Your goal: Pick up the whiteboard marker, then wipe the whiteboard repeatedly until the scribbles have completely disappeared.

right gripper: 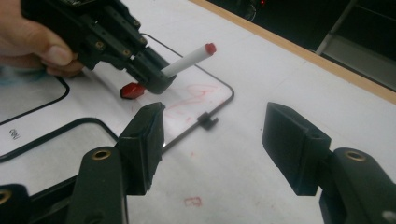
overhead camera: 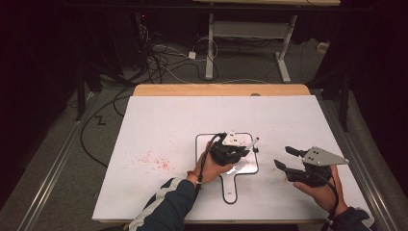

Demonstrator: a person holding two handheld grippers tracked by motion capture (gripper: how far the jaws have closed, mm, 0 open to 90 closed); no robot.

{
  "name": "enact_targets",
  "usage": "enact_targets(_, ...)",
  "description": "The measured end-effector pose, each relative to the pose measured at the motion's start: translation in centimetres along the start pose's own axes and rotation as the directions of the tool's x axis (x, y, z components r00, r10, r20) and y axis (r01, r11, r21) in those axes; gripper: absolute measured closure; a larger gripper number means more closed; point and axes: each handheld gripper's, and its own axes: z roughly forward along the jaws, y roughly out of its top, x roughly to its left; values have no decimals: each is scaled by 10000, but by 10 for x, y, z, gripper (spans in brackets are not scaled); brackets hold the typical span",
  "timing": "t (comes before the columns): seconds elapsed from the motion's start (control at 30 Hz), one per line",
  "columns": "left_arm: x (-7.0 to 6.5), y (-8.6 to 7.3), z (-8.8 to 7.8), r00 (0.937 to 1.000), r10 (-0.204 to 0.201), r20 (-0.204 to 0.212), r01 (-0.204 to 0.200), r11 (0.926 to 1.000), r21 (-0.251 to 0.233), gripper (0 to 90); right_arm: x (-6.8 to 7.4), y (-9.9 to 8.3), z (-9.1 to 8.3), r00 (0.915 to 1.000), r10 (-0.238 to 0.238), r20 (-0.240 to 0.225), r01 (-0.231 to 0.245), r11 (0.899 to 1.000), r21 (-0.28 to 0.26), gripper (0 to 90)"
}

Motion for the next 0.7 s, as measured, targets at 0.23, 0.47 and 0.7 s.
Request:
enact_targets(0.23, 3, 9, 11, 9999, 59, 94, -60, 10000, 40, 790, 3, -10, -2, 9999, 108, -120, -105, 9996, 268, 389)
enact_targets(0.47, 12, 19, 22, 9998, -140, -110, 141, 9998, 114, 790, 6, -13, 0, 9996, 83, -263, -72, 9991, 426, 388)
enact_targets(0.7, 33, 33, 35, 9985, -411, -358, 418, 9989, 191, 790, 9, -14, 8, 9987, -19, -515, 48, 9984, 562, 388)
